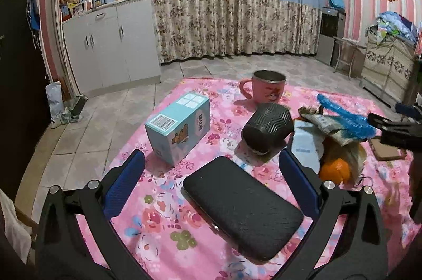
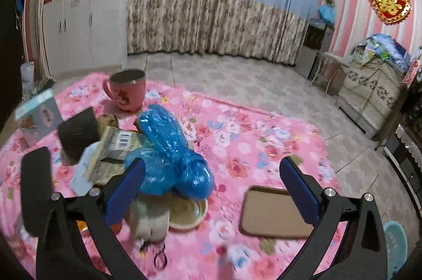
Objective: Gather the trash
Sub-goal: 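Reach the right gripper to the blue plastic bag and grasp it, then grasp the printed snack wrapper with the left gripper while right holds the bag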
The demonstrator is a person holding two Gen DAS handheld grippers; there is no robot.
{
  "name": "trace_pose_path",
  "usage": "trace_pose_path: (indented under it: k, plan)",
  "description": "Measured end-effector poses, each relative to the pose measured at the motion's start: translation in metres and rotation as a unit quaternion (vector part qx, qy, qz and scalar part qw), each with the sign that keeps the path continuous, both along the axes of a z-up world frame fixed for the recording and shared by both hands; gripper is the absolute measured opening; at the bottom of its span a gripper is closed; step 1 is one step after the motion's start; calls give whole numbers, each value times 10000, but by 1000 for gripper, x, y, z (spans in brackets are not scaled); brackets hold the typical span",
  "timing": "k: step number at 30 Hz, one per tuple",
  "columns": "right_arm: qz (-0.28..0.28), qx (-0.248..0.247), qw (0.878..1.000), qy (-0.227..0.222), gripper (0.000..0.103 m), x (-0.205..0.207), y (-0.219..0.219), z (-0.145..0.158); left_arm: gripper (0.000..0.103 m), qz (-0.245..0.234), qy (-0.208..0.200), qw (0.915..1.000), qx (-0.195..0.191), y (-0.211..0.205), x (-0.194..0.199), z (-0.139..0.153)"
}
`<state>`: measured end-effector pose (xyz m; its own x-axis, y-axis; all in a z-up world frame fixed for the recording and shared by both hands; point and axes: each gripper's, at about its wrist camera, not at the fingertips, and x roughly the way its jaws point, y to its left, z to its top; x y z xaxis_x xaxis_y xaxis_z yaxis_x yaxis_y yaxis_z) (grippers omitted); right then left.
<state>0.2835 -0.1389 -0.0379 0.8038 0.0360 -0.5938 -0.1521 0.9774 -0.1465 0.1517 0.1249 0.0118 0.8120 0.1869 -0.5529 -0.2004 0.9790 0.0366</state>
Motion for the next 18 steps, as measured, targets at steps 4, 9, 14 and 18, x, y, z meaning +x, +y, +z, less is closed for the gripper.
trace_pose_path:
  k: [4,9,14,18]
  plan:
    - [112,306,9988,369,99,14,0,-17,98,-80,171,9998,5,0,3,-11]
    - [394,392,9973,486,71,15,9,-24,98,-175,250,9995,-72,0,5,-17]
    - [629,431,9962,432,28,6,8,-21,98,-136,204,9996,-138,-3,7,-12]
    - [662,542,9962,185,22,-5,-5,-6,98,-178,191,9992,-291,-7,12,-5]
